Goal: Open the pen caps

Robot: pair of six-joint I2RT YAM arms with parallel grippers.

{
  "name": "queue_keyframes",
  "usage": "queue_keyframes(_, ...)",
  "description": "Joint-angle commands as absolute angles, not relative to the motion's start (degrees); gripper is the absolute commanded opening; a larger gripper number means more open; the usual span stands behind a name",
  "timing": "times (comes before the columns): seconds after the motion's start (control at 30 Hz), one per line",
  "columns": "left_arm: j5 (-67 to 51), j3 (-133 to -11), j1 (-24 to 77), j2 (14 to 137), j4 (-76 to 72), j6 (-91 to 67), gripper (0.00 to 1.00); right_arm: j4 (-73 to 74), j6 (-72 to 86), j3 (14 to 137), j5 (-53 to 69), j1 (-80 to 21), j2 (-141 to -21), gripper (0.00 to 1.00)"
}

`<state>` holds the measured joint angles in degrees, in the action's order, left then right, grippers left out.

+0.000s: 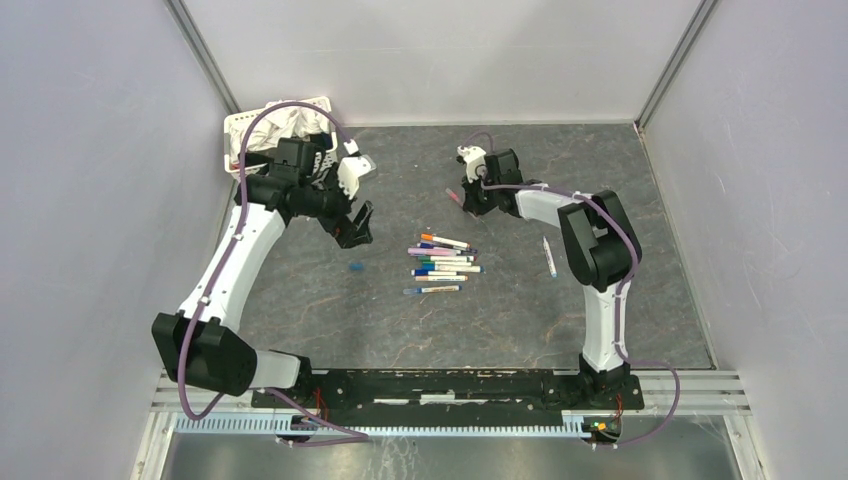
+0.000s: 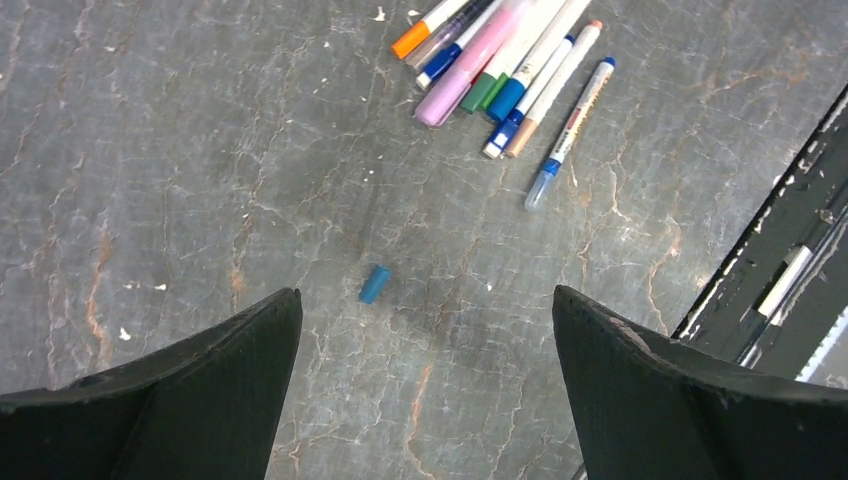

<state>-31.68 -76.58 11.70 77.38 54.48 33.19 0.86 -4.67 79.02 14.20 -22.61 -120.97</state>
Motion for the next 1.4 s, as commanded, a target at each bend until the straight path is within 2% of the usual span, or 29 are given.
queue_keyframes(0.0,-36.5,-77.71,11.69,77.46,57.19,38.29,1.0,2.06,-2.37,76.16,19.84,-23.53,-114.42,0.0)
queue_keyframes(0.4,-40.77,-70.58,14.56,71.91,56.68,55.27,1.0,8.26,2.41,66.96,35.63,-30.01,-96.26,0.0)
queue_keyframes(0.6,-34.43,-68.83,20.51,67.18,57.36,66.97,0.99,4.63,7.88,61.55,43.09,-37.42,-90.15,0.0)
queue_keyframes(0.9,-27.58,-62.76,29.15,61.02,60.07,74.19,0.93,0.42,15.52,63.79,47.71,-42.6,-88.85,0.0)
queue_keyframes(1.17,-21.61,-57.47,33.63,57.01,55.26,78.07,0.83,-2.66,18.64,64.42,51.24,-44.22,-90.48,0.0)
queue_keyframes(1.37,-20.09,-56.96,36.14,57.08,50.98,78.68,0.65,-2.03,18.95,66.3,52.64,-45.19,-91.92,0.0)
